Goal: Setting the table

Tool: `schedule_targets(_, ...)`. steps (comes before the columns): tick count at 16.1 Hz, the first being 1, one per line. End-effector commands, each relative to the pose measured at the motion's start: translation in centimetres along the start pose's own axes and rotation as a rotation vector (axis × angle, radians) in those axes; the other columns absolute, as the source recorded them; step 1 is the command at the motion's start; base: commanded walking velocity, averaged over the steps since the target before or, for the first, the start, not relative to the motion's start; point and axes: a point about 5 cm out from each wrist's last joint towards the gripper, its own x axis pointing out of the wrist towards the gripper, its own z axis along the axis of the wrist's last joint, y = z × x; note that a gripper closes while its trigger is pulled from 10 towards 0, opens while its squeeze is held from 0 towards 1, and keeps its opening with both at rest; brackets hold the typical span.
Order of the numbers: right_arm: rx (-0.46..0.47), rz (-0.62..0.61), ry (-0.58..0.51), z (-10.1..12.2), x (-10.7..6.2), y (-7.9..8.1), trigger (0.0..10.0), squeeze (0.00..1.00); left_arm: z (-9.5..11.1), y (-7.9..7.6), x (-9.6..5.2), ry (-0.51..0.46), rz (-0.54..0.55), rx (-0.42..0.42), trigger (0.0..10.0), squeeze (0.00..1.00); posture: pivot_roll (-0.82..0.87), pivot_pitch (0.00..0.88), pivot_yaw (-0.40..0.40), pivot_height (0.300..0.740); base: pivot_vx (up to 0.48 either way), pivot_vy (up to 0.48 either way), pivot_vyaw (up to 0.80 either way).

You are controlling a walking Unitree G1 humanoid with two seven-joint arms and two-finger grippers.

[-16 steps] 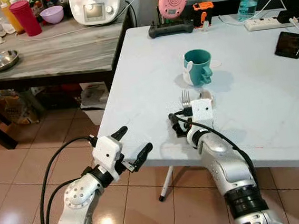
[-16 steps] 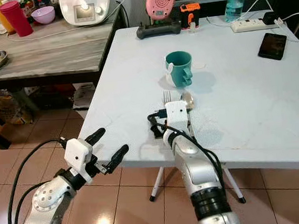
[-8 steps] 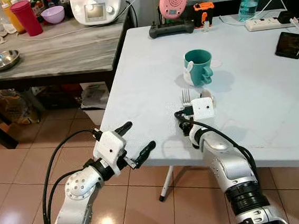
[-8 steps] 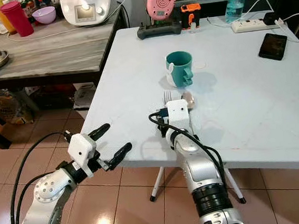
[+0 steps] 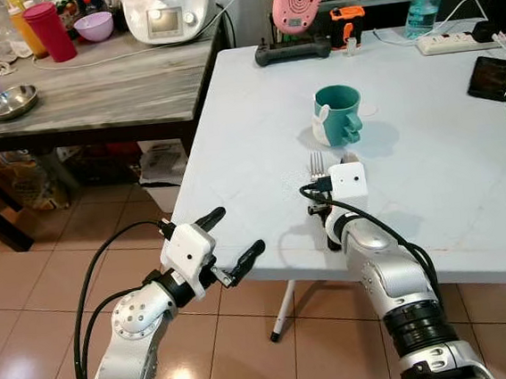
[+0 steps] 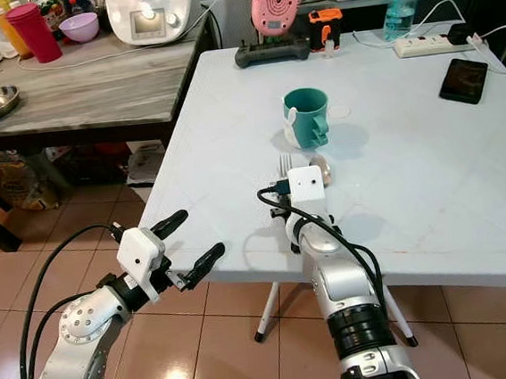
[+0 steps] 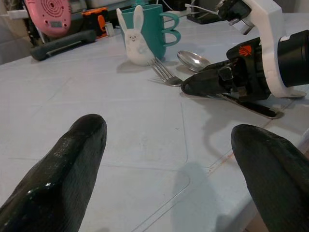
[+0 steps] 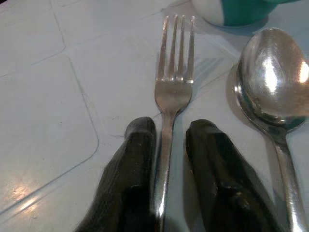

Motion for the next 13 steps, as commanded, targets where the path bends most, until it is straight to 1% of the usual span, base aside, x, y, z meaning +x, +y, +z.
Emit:
schedule_targets(1, 0.019, -0.041, 0.140, -2.9, -0.1, -0.8, 0.0, 0.00, -0.1, -0.1, -0.2, 0.008, -0.015, 0.006, 10.0, 0.00, -0.28, 0.105, 0.092, 0.740, 0.000, 0.000, 0.00)
schedule_targets(5, 0.042, -0.051, 0.151, -3.1, -0.1, -1.0, 0.0, 0.00, -0.1, -0.3, -0.2, 0.006, -0.032, -0.001, 10.0, 0.00, -0.28, 0.108, 0.095, 0.740, 0.000, 0.000, 0.00)
schedule_targets(6, 0.062, -0.048, 0.146, -3.0, -0.2, -1.0, 0.0, 0.00, -0.1, -0.3, -0.2, 0.004, -0.034, -0.003, 10.0, 0.00, -0.28, 0.107, 0.098, 0.740, 0.000, 0.000, 0.00)
schedule_targets(9, 0.103, -0.053, 0.115, -2.3, -0.1, -1.2, 0.0, 0.00, 0.0, -0.7, -0.1, -0.008, -0.057, -0.019, 10.0, 0.00, -0.28, 0.104, 0.096, 0.740, 0.000, 0.000, 0.00)
schedule_targets(12, 0.121, -0.051, 0.097, -1.9, 0.0, -1.2, 0.0, 0.00, 0.0, -0.7, -0.1, -0.009, -0.062, -0.018, 10.0, 0.00, -0.28, 0.103, 0.096, 0.740, 0.000, 0.000, 0.00)
schedule_targets(13, 0.134, -0.046, 0.072, -1.4, 0.0, -1.3, 0.0, 0.00, 0.0, -0.6, -0.1, -0.006, -0.049, -0.012, 10.0, 0.00, -0.28, 0.103, 0.097, 0.740, 0.000, 0.000, 0.00)
